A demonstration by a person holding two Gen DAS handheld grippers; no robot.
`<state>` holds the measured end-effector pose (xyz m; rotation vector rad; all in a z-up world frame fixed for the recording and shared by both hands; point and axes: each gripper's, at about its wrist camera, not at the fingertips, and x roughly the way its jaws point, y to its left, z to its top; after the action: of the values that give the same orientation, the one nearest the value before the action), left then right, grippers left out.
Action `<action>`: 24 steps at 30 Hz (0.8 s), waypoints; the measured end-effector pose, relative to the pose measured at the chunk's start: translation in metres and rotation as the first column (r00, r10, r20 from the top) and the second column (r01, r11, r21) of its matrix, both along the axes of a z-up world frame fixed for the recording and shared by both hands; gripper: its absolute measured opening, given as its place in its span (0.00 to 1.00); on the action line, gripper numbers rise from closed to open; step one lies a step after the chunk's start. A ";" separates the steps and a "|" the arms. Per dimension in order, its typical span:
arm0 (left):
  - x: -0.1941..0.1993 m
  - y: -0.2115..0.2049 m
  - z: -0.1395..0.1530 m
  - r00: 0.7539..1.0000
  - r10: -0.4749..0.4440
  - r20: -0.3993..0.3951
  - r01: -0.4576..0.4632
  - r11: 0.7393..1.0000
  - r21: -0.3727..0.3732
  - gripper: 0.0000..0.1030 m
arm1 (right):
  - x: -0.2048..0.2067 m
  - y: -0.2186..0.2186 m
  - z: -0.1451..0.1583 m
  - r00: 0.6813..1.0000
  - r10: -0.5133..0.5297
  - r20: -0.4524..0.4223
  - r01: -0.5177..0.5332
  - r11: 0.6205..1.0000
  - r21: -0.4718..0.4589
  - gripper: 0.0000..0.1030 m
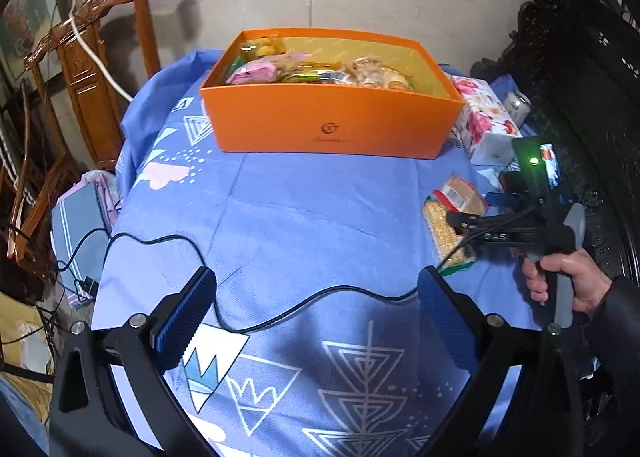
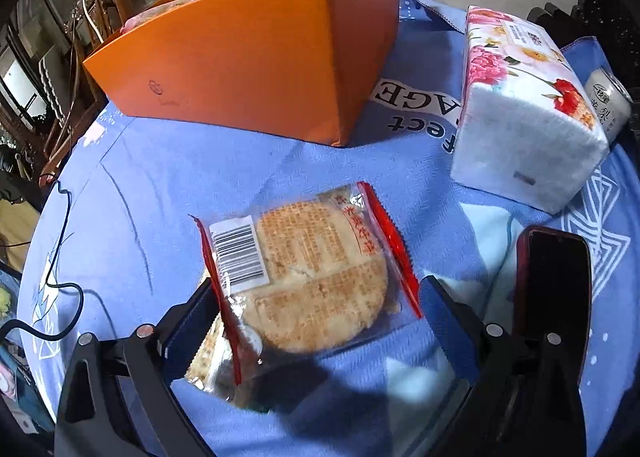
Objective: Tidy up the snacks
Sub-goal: 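Grasp the round biscuit pack with the right gripper while the left grasps the cracker pack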
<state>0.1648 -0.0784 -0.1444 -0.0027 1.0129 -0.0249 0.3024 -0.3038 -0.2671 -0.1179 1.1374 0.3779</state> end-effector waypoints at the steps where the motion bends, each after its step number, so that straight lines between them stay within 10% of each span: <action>1: 0.002 -0.003 -0.001 1.000 -0.009 -0.002 0.009 1.000 0.005 0.96 | 0.001 0.000 0.000 1.000 0.008 0.008 -0.009 1.000 0.008 0.96; 8: 0.035 -0.033 -0.007 0.998 -0.066 -0.009 0.066 0.998 0.004 0.96 | -0.001 -0.003 0.000 0.999 -0.008 0.034 0.005 0.995 0.098 0.72; 24: 0.136 -0.101 -0.066 0.987 -0.128 -0.094 0.131 0.991 0.028 0.96 | -0.049 -0.051 0.022 0.970 -0.236 0.053 0.228 0.965 0.126 0.70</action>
<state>0.3005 -0.1789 -0.2105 0.0940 1.1047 -0.1267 0.2531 -0.3545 -0.2455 0.1071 1.0458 0.2301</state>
